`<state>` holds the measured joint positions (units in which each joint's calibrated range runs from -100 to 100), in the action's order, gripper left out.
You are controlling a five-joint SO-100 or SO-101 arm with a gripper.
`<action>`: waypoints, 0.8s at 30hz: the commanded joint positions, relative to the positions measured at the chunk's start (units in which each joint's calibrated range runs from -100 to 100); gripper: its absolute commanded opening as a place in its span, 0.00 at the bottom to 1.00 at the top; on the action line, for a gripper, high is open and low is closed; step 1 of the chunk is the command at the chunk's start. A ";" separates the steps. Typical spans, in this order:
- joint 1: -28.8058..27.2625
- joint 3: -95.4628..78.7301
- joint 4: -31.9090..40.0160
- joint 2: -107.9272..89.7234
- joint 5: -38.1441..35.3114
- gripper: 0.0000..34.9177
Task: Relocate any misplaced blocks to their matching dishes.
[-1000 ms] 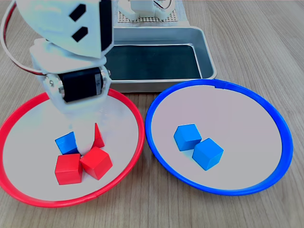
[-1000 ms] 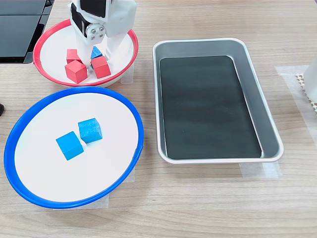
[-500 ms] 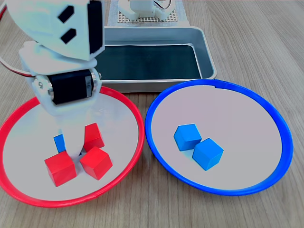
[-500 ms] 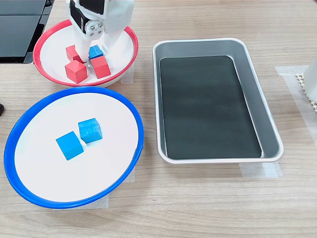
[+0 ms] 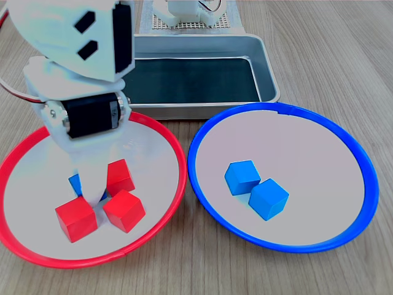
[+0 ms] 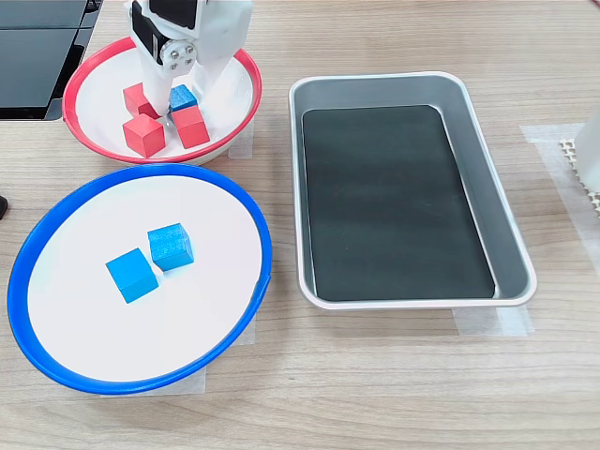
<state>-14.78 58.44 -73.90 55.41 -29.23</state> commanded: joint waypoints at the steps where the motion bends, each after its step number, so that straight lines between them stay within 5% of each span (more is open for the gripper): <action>1: -0.23 2.60 0.56 -0.19 -0.78 0.15; 6: 0.14 2.60 0.39 -0.10 -1.42 0.01; 24: 5.51 -3.59 -4.39 -18.27 0.20 0.01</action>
<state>-11.42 55.08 -77.41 44.42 -29.82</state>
